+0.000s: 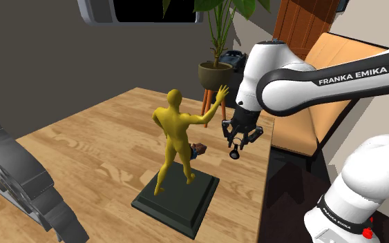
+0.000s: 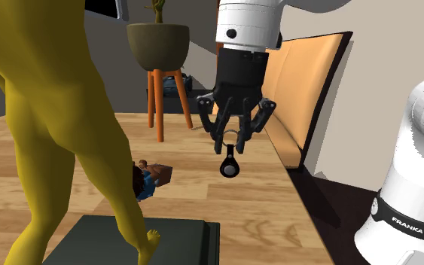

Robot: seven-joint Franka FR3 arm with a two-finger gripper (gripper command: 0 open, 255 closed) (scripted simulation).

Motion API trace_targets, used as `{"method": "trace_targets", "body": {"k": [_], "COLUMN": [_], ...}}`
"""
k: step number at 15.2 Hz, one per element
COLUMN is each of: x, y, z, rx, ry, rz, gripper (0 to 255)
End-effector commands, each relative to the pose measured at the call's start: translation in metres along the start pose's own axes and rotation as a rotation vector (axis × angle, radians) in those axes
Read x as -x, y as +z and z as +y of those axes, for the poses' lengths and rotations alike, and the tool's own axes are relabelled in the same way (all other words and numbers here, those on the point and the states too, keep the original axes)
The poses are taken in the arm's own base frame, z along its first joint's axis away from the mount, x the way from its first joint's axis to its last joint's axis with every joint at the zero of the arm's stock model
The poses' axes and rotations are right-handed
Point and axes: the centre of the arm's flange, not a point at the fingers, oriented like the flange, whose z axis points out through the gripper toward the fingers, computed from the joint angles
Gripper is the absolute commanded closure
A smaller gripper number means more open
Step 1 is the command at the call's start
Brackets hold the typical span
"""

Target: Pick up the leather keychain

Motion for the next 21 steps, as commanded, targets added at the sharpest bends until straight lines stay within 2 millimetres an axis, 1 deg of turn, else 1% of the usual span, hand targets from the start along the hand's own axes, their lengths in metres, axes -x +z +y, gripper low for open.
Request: {"method": "trace_targets", "body": {"k": [1, 6, 21], "x": [0.000, 0.000, -0.004], "y": [0.000, 0.000, -0.078], "z": [0.000, 0.001, -0.007], "rx": [0.001, 0.000, 0.000], "ry": [0.000, 0.000, 0.000], "rz": [0.000, 0.000, 0.000], "gripper": [255, 255, 255]}}
